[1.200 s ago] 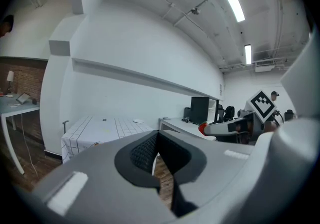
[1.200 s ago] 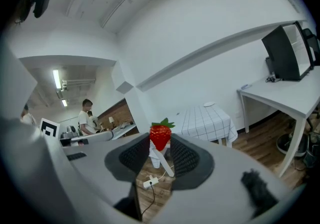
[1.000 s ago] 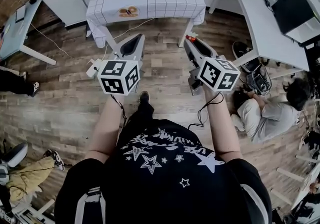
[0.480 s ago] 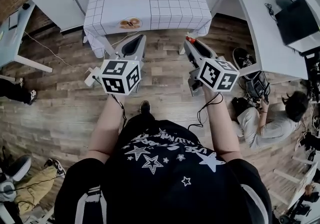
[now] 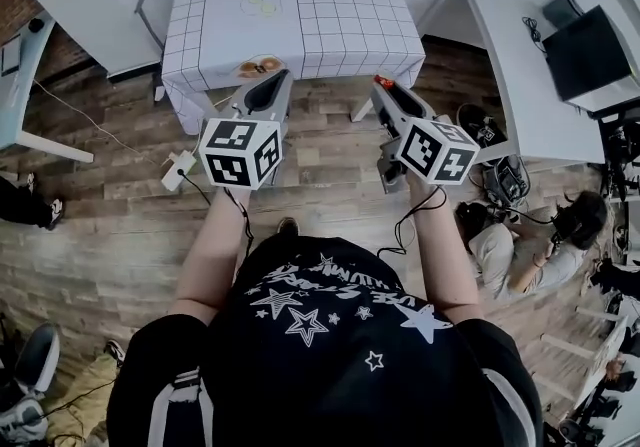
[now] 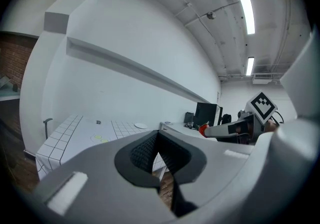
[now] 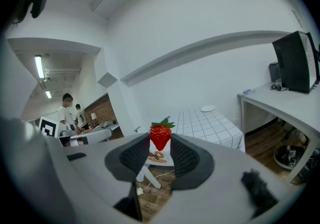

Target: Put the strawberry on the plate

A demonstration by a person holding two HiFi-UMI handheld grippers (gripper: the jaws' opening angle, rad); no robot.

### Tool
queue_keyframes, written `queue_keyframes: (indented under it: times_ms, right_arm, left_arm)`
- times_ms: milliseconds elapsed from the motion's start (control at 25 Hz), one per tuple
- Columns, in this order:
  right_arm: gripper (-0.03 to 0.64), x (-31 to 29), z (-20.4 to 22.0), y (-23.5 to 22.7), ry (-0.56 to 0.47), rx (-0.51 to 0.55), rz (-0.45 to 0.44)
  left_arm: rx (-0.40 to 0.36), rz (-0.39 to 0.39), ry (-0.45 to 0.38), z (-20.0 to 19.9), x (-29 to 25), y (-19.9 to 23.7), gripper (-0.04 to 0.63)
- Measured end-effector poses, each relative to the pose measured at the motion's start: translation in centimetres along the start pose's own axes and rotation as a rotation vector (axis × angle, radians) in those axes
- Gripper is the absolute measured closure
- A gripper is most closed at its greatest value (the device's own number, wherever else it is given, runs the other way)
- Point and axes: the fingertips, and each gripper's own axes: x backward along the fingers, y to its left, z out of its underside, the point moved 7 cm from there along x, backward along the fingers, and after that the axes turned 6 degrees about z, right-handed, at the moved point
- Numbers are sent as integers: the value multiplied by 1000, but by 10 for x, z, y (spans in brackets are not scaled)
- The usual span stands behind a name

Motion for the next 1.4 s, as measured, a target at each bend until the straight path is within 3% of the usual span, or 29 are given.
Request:
queue_keyframes:
  times_ms: [280,480,920,1400]
  right_arm:
    - [485,-17,11,4,-2,-2,29]
    - [485,-39,0,-10,26,-23,45]
    - [485,-117,-31,-52,36,-20,-26]
    - [485,-195,-72,-124,61,-41,-76]
  left_arm:
    - [-36,49,5,2,-6,18,589]
    - [-16,46,33,-3,-27,36,589]
    - [-23,-64,36,-14,-66,73,589]
    - [-19,-124,57,-29,-157,94,589]
